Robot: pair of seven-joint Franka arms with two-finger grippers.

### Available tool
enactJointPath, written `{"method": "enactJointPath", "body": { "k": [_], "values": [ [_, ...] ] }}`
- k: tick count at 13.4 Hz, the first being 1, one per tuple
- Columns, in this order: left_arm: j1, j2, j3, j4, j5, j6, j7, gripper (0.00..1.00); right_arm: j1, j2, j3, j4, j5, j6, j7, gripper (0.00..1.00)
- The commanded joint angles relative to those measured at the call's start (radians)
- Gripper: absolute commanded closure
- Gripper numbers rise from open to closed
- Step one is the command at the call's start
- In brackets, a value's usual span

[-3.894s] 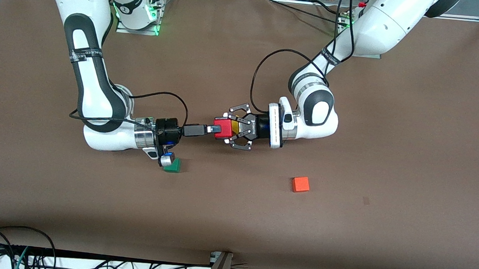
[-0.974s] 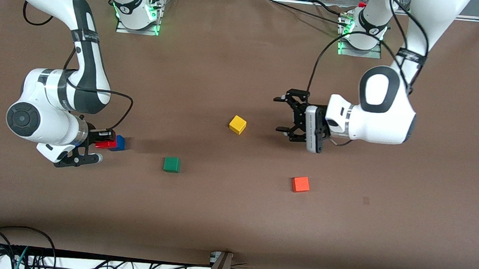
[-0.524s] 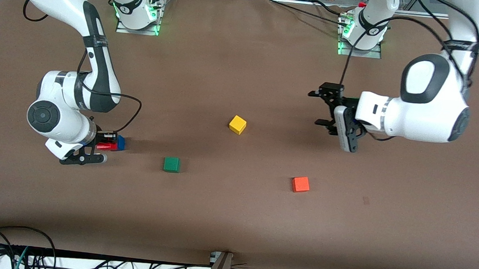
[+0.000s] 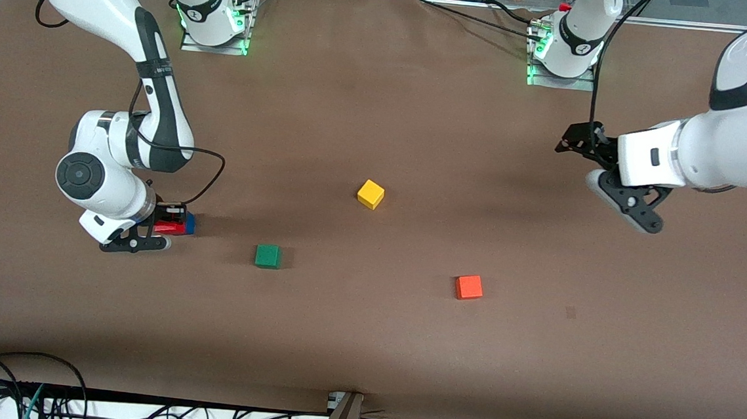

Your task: Pass red block to right arm, stack on blue

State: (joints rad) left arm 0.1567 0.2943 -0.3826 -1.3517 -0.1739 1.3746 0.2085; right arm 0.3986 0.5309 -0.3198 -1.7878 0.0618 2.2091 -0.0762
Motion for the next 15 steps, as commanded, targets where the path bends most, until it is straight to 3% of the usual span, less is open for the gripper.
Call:
{"method": "enactJointPath", "body": {
  "k": [1, 3, 10, 11, 12, 13, 15],
  "values": [
    [0.0, -0.036, -0.007, 0.029, 0.165, -0.034, -0.151, 0.0, 0.026, -0.042, -0.012, -0.056, -0.027, 0.015, 0.021, 0.91],
    [0.0, -0.079, -0.01, 0.029, 0.235, -0.04, -0.156, 0.0, 0.026, -0.051, -0.012, -0.062, -0.03, 0.015, 0.021, 0.91],
    [-0.003, -0.115, 0.016, 0.019, 0.311, -0.083, -0.169, 0.0, 0.029, -0.071, -0.012, -0.097, -0.039, 0.032, 0.021, 0.9],
    [-0.034, -0.138, 0.096, 0.007, 0.295, -0.056, -0.17, 0.0, 0.029, -0.069, -0.012, -0.101, -0.039, 0.041, 0.021, 0.9],
    [-0.133, -0.153, 0.199, -0.027, 0.286, -0.019, -0.17, 0.0, 0.029, -0.069, -0.012, -0.102, -0.039, 0.046, 0.021, 0.9],
    [-0.235, -0.188, 0.373, -0.083, 0.262, 0.069, -0.169, 0.0, 0.029, -0.068, -0.012, -0.104, -0.039, 0.056, 0.021, 0.9],
    [-0.229, -0.298, 0.401, -0.279, 0.164, 0.24, -0.163, 0.0, 0.029, -0.066, -0.015, -0.104, -0.039, 0.058, 0.022, 0.9]
  ]
}}
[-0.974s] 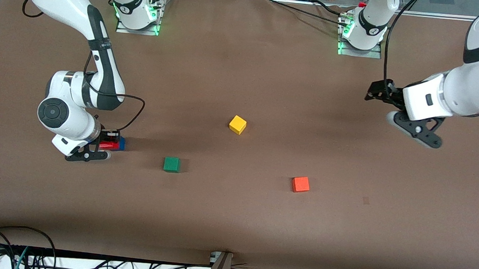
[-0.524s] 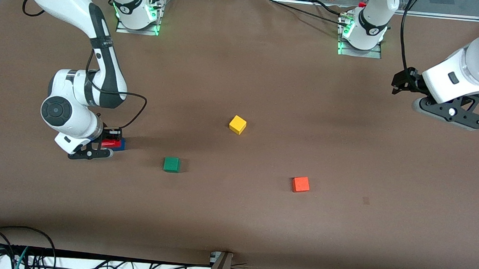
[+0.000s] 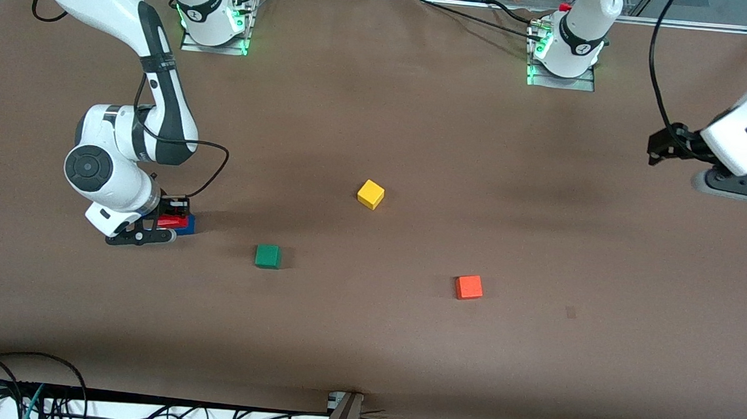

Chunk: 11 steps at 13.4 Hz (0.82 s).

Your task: Pass red block to right arm, stack on blue

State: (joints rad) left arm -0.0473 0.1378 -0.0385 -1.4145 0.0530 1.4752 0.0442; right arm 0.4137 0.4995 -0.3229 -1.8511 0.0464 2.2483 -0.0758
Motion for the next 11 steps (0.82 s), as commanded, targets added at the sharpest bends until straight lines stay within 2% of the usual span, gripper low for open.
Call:
{"method": "enactJointPath", "body": {
  "k": [1, 4, 6, 7, 8, 9, 10, 11],
  "values": [
    [-0.025, -0.193, 0.058, -0.297, -0.064, 0.186, -0.004, 0.0, 0.014, -0.035, -0.011, -0.04, -0.023, 0.019, 0.021, 0.9],
    [-0.017, -0.205, 0.058, -0.314, -0.059, 0.185, 0.006, 0.0, 0.014, -0.035, -0.011, -0.04, -0.023, 0.019, 0.021, 0.9],
    [-0.017, -0.181, 0.057, -0.287, -0.059, 0.181, 0.005, 0.0, 0.014, -0.035, -0.016, -0.04, -0.023, 0.019, 0.022, 0.89],
    [-0.019, -0.175, 0.055, -0.273, -0.058, 0.181, 0.0, 0.0, 0.014, -0.035, -0.016, -0.04, -0.023, 0.019, 0.021, 0.83],
    [-0.019, -0.169, 0.052, -0.27, -0.058, 0.178, -0.003, 0.0, 0.014, -0.035, -0.016, -0.04, -0.023, 0.017, 0.021, 0.63],
    [-0.019, -0.169, 0.051, -0.27, -0.058, 0.172, -0.003, 0.0, 0.014, -0.035, -0.018, -0.04, -0.023, 0.017, 0.021, 0.26],
    [-0.019, -0.169, 0.049, -0.27, -0.056, 0.163, -0.004, 0.0, 0.014, -0.036, -0.018, -0.039, -0.023, 0.016, 0.019, 0.0],
    [-0.017, -0.169, 0.048, -0.27, -0.042, 0.159, -0.004, 0.0, 0.014, -0.038, -0.018, -0.033, -0.023, 0.013, 0.017, 0.0]
  ]
}}
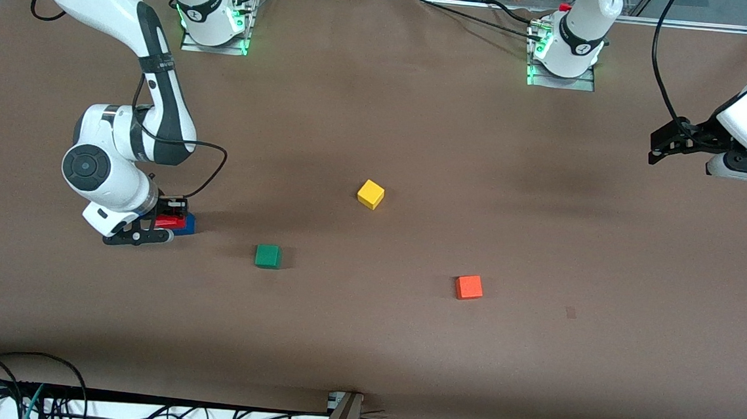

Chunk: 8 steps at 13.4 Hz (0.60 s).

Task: Pass red block to right arm, stack on blue
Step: 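Open the right gripper to release the red cube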

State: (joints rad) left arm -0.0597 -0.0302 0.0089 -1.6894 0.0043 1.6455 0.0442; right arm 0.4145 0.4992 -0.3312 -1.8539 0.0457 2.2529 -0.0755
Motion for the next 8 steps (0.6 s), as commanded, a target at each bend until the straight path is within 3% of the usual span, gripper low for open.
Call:
{"method": "enactJointPath", "body": {
  "k": [1, 4, 8],
  "values": [
    [-0.006, 0.0, 0.002, 0.007, 0.014, -0.016, -0.004, 0.0, 0.013, -0.039, -0.009, -0.022, -0.023, 0.005, 0.016, 0.0],
    [-0.006, 0.0, -0.001, 0.008, 0.016, -0.027, -0.006, 0.0, 0.015, -0.059, -0.011, 0.025, -0.027, -0.042, 0.014, 0.0],
    [-0.006, 0.0, -0.001, 0.008, 0.014, -0.03, -0.006, 0.0, 0.006, -0.065, -0.012, 0.197, -0.026, -0.264, 0.011, 0.0]
  ]
}}
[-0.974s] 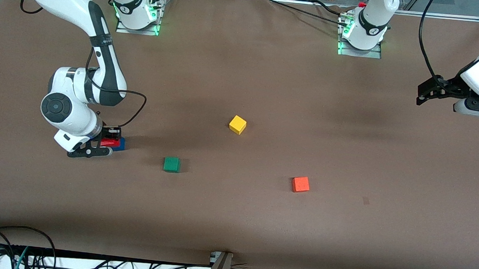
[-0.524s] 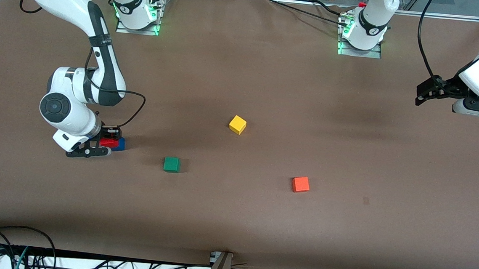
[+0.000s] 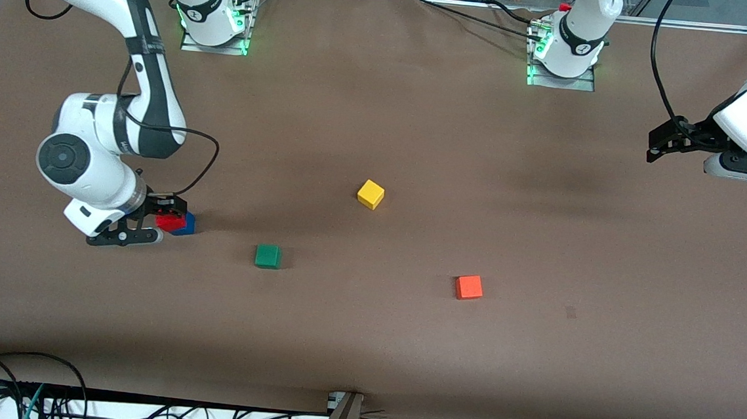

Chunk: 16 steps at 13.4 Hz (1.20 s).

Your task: Pass red block to right arm, stack on blue

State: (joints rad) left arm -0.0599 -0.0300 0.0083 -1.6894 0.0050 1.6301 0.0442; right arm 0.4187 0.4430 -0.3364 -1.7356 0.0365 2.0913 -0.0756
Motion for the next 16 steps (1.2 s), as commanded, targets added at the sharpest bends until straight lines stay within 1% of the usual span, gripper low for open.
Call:
{"method": "enactJointPath", "body": {
  "k": [1, 3, 5, 7, 10, 12, 13, 14, 15, 16],
  "values": [
    [-0.006, -0.001, -0.001, 0.008, 0.015, -0.015, -0.004, 0.0, -0.003, -0.009, -0.009, 0.128, -0.017, -0.173, 0.011, 0.0],
    [-0.006, -0.002, -0.001, 0.008, 0.015, -0.015, -0.004, 0.0, -0.003, -0.009, -0.036, 0.245, -0.015, -0.334, 0.0, 0.0],
    [-0.006, -0.002, 0.001, 0.008, 0.013, -0.015, -0.006, 0.0, -0.006, -0.009, -0.05, 0.347, -0.004, -0.472, -0.006, 0.0],
    [-0.006, -0.002, -0.001, 0.008, 0.015, -0.015, -0.006, 0.0, -0.006, -0.038, -0.064, 0.384, -0.003, -0.552, -0.007, 0.0],
    [-0.006, -0.002, 0.001, 0.008, 0.013, -0.032, -0.006, 0.0, -0.011, -0.115, -0.069, 0.39, -0.004, -0.605, -0.021, 0.0],
    [-0.006, -0.004, 0.001, 0.013, 0.015, -0.039, -0.006, 0.0, -0.067, -0.145, -0.053, 0.39, -0.001, -0.64, -0.027, 0.0],
    [-0.005, -0.002, 0.001, 0.013, 0.015, -0.044, -0.006, 0.0, -0.124, -0.176, 0.011, 0.38, -0.007, -0.64, -0.018, 0.0],
    [-0.006, 0.001, 0.002, 0.014, 0.013, -0.042, -0.006, 0.0, -0.211, -0.197, 0.105, 0.372, -0.02, -0.651, -0.01, 0.0],
    [-0.005, -0.001, 0.002, 0.019, 0.013, -0.044, -0.006, 0.0, -0.288, -0.219, 0.187, 0.358, -0.038, -0.666, 0.006, 0.0],
    [-0.005, -0.005, 0.001, 0.019, 0.015, -0.055, -0.006, 0.0, -0.329, -0.243, 0.235, 0.331, -0.055, -0.668, 0.026, 0.0]
  ]
}}
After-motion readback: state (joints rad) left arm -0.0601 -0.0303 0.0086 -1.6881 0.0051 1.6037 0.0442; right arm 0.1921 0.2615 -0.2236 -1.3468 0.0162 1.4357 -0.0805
